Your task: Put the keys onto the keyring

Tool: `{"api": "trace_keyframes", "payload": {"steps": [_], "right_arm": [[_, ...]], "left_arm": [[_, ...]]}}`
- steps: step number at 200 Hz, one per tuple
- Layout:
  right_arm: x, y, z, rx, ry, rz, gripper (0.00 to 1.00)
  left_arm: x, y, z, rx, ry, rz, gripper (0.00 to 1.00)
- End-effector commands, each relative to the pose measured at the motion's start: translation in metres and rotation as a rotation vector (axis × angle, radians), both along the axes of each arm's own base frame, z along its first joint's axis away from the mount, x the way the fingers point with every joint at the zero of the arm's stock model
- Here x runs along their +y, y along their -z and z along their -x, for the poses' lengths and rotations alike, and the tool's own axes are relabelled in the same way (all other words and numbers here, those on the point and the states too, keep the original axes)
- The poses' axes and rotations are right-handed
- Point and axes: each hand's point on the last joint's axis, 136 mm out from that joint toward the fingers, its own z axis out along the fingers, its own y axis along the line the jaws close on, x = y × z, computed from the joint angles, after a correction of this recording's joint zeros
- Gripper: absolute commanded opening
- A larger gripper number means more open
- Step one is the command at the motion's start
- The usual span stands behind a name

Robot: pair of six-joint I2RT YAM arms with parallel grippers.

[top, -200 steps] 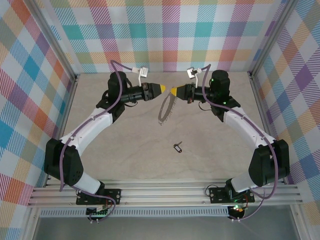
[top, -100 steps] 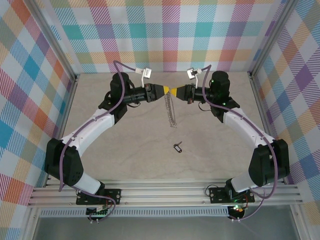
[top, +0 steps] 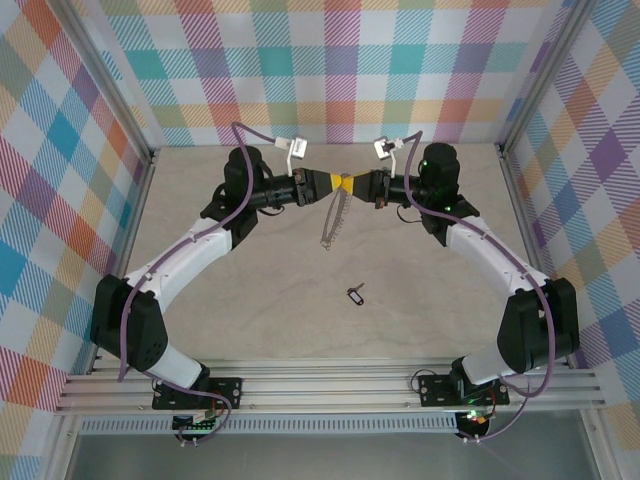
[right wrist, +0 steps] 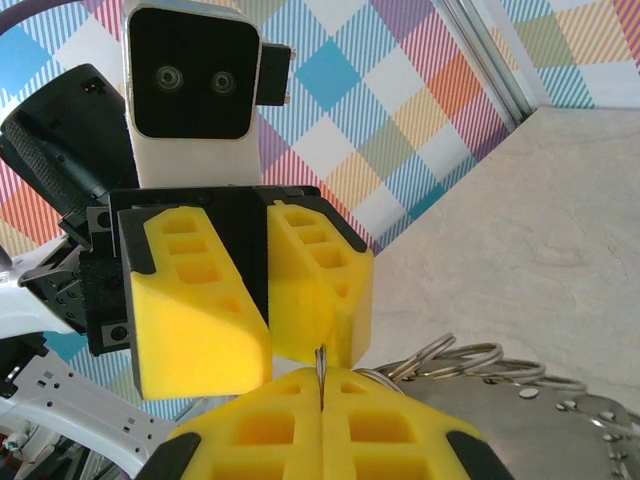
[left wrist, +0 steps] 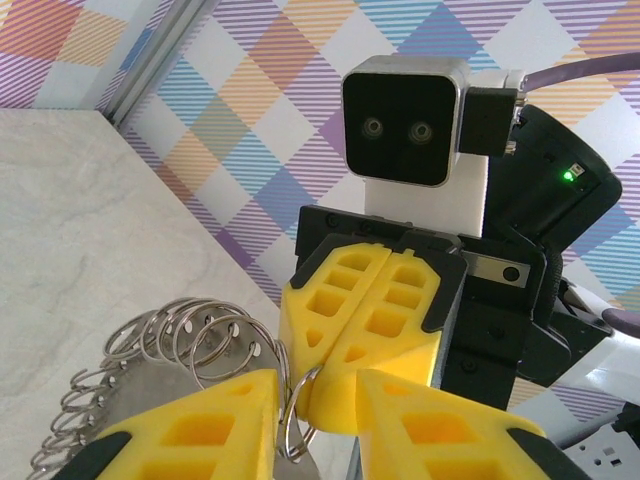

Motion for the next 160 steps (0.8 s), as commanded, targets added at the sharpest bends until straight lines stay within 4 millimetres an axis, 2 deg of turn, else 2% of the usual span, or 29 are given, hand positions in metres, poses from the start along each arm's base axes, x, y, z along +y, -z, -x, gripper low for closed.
{"api": "trace_keyframes", "payload": {"steps": [1, 50, 73, 116, 147, 152, 160], "right_arm": [[-0.002, -0.009, 0.002, -0.045, -0.006, -0.017, 0.00], [-0.002, -0.008, 0.000, -0.045, 0.005, -0.012, 0.00], [-0.002, -0.008, -0.001, -0.044, 0.006, -0.012, 0.00], [-0.002, -0.009, 0.001, -0.041, 0.000, -0.017, 0.00], [-0.003, -0.014, 0.001, -0.038, 0.011, -0.025, 0.00], [-0.003, -0.015, 0.001, -0.038, 0.015, -0.028, 0.08], [-0.005, -0.018, 0.000, -0.034, 0.029, -0.030, 0.25]], "left_arm": [[-0.005, 0.002, 0.006, -0.022, 0.031, 0.009, 0.25], [-0.006, 0.004, 0.009, -0.023, 0.040, 0.009, 0.19], [-0.005, 0.004, 0.010, -0.027, 0.046, 0.012, 0.10], [-0.008, 0.002, 0.012, -0.036, 0.055, 0.016, 0.00], [-0.010, 0.001, 0.010, -0.038, 0.049, 0.016, 0.00], [-0.010, 0.001, 0.010, -0.038, 0.047, 0.016, 0.00], [-0.009, 0.000, 0.009, -0.042, 0.042, 0.017, 0.00]]}}
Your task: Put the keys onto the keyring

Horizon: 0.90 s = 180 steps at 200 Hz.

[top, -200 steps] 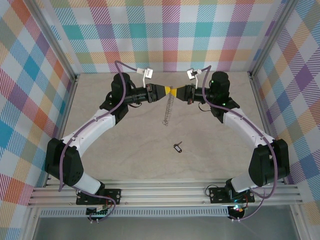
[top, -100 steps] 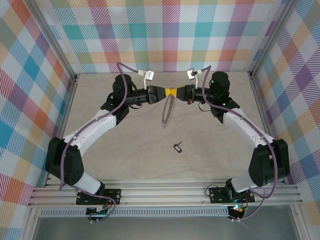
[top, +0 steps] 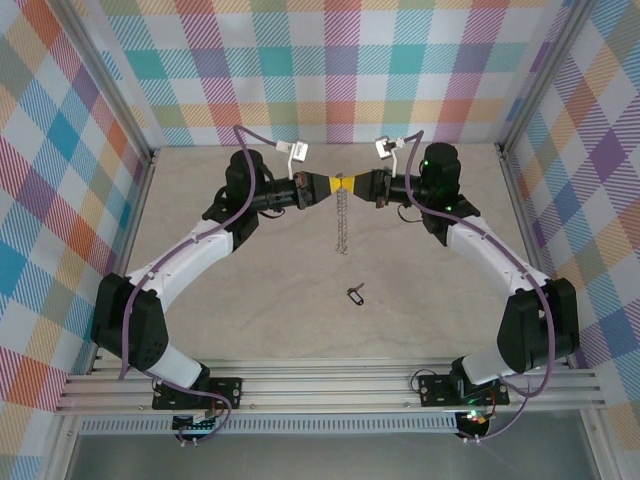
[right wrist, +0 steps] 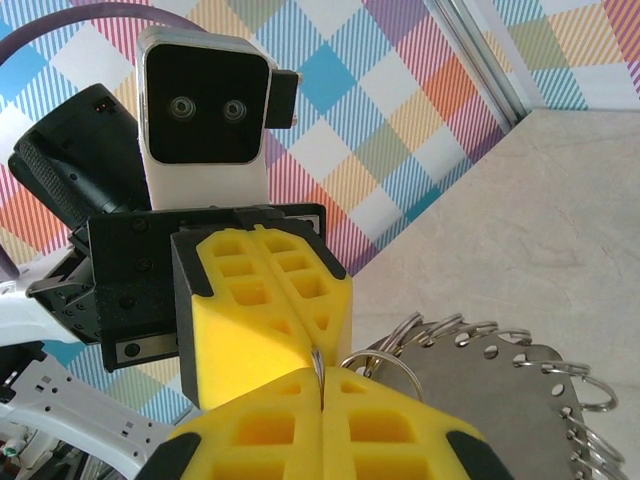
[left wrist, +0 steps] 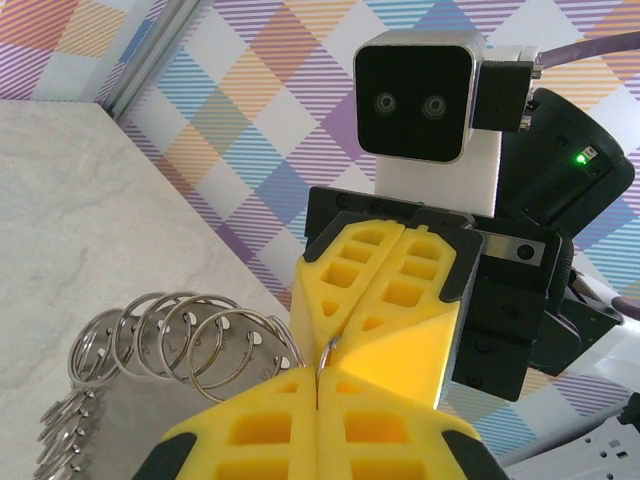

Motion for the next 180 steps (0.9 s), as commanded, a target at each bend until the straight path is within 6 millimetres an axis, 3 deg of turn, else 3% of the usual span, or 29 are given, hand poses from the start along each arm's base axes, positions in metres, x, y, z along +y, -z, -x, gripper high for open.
{"api": "trace_keyframes", "payload": {"steps": [1, 13, 26, 49, 74, 126, 180], "right_arm": [[-0.005, -0.018, 0.001, -0.047, 0.026, -0.028, 0.28], [-0.011, -0.023, -0.001, -0.046, 0.062, -0.030, 0.45], [-0.025, -0.028, -0.005, -0.040, 0.141, -0.027, 0.55], [-0.062, -0.025, -0.014, 0.009, 0.337, -0.022, 0.62], [-0.094, -0.004, -0.011, 0.077, 0.491, -0.024, 0.66], [-0.097, 0.033, 0.005, 0.127, 0.492, -0.024, 0.67], [-0.097, 0.075, 0.005, 0.195, 0.490, 0.025, 0.66]], "left_arm": [[-0.008, -0.008, 0.008, -0.045, 0.032, 0.018, 0.00], [-0.007, -0.011, 0.007, -0.060, 0.026, 0.018, 0.00], [-0.006, -0.014, 0.007, -0.080, 0.012, 0.008, 0.00], [-0.002, -0.022, 0.008, -0.134, -0.007, -0.018, 0.00], [0.001, -0.035, 0.011, -0.213, -0.015, -0.040, 0.00], [0.001, -0.054, 0.017, -0.372, -0.004, -0.057, 0.00], [-0.005, -0.045, 0.024, -0.635, -0.037, -0.124, 0.00]]}}
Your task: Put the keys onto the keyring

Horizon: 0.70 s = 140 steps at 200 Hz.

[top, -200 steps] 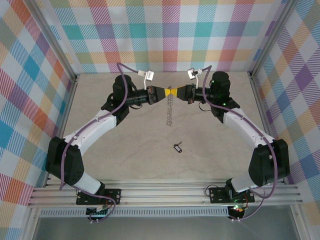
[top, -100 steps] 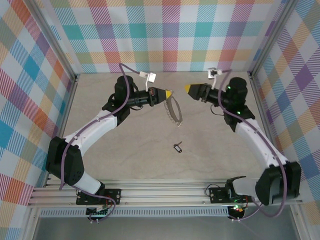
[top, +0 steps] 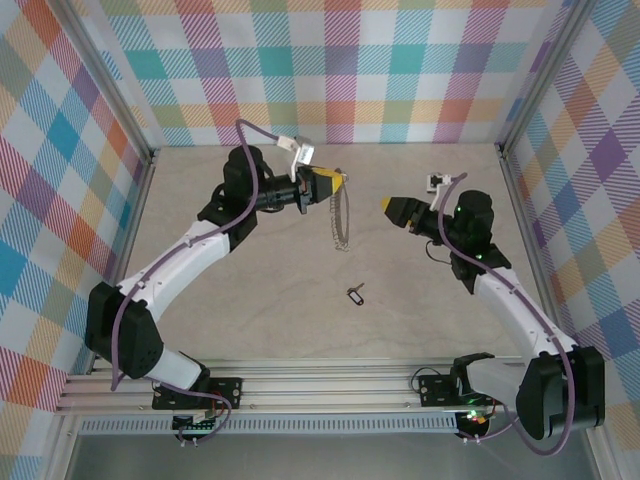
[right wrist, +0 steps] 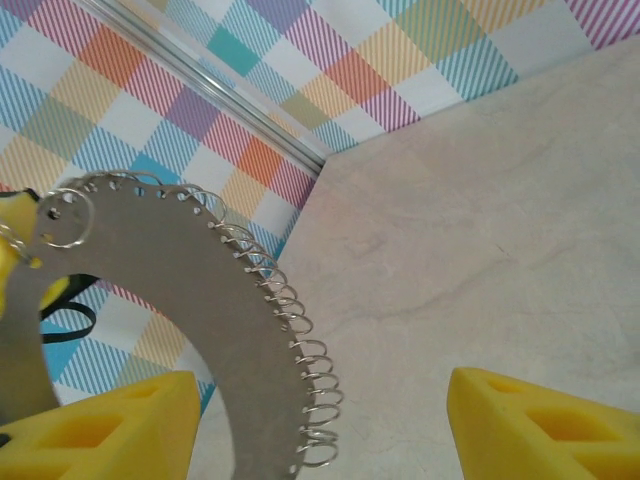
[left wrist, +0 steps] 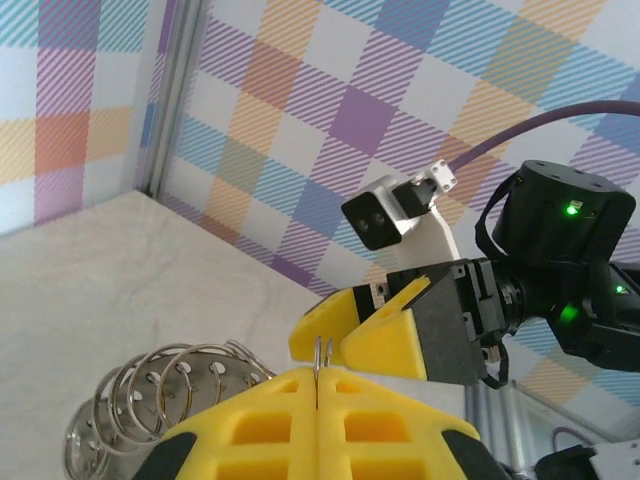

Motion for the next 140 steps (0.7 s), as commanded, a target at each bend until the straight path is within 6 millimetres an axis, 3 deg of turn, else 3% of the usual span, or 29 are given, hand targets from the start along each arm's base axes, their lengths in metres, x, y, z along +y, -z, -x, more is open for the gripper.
{"api": "trace_keyframes", "payload": {"steps": [1, 38, 140], "right_arm": [[0.001, 0.010, -0.003, -0.001, 0.003, 0.001, 0.66], [0.002, 0.034, -0.004, 0.049, -0.004, 0.017, 0.65], [0.001, 0.059, 0.003, 0.120, -0.007, 0.064, 0.63]], "left_arm": [[-0.001, -0.020, 0.013, -0.255, -0.012, -0.004, 0.00], [-0.005, -0.016, 0.020, -0.438, -0.049, -0.053, 0.00], [0.002, -0.012, 0.015, -0.520, -0.156, -0.075, 0.00]]}}
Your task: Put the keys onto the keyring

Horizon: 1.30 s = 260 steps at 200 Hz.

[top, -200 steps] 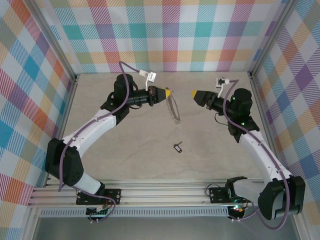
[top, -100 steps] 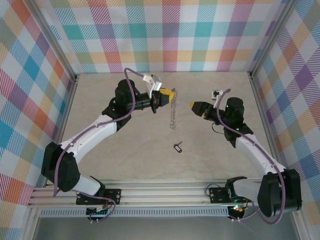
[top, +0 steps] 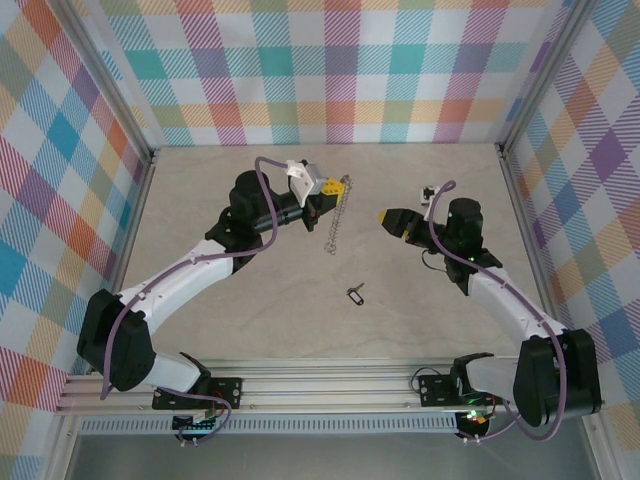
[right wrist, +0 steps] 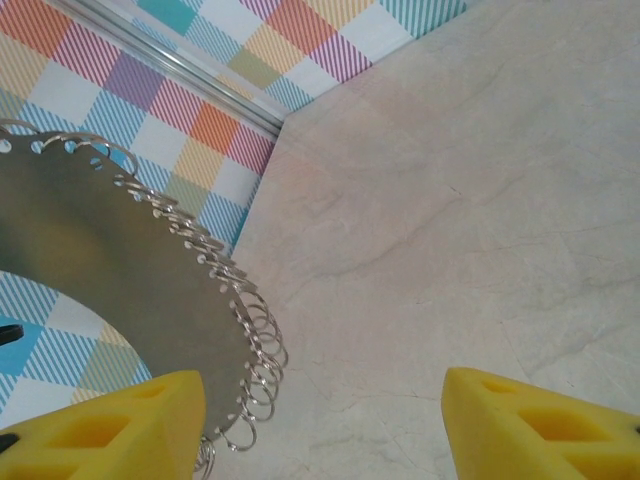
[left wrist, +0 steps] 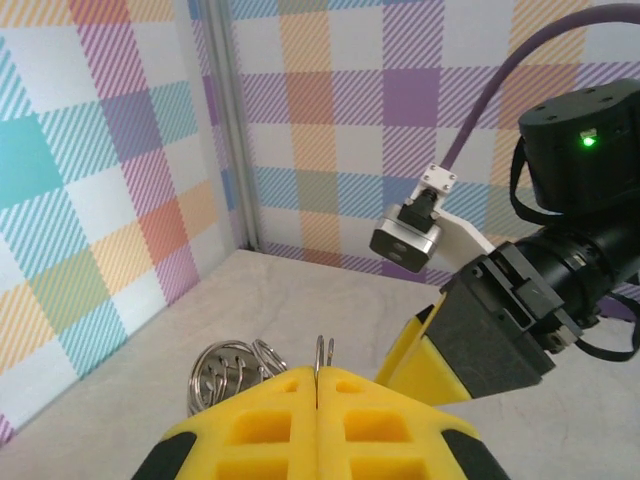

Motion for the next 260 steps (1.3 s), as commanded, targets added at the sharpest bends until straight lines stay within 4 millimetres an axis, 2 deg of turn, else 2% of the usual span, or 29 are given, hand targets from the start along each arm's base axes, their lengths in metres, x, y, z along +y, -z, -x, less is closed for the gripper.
{"api": "trace_keyframes", "payload": {"steps": [1, 33, 79, 121, 137, 175, 260], "right_arm": [[0.002, 0.008, 0.006, 0.008, -0.012, 0.030, 0.63], [0.004, 0.026, 0.016, 0.074, -0.003, 0.127, 0.62], [0.013, 0.074, 0.042, 0.250, -0.020, 0.270, 0.59], [0.025, 0.120, 0.071, 0.368, -0.065, 0.392, 0.56], [0.026, 0.135, 0.077, 0.427, -0.058, 0.424, 0.52], [0.034, 0.149, 0.083, 0.534, 0.026, 0.432, 0.49], [0.052, 0.178, 0.101, 0.742, 0.185, 0.440, 0.42]], "left_arm": [[0.005, -0.030, 0.008, -0.104, -0.018, 0.055, 0.00], [0.008, -0.027, 0.002, -0.051, -0.054, 0.074, 0.00], [0.020, -0.016, -0.011, 0.085, -0.164, 0.101, 0.00], [0.033, -0.018, -0.001, 0.088, -0.192, 0.140, 0.00], [0.038, -0.019, 0.002, 0.090, -0.206, 0.147, 0.00], [0.051, -0.019, 0.007, 0.089, -0.250, 0.163, 0.00], [0.073, -0.018, 0.004, 0.114, -0.351, 0.192, 0.00]]}}
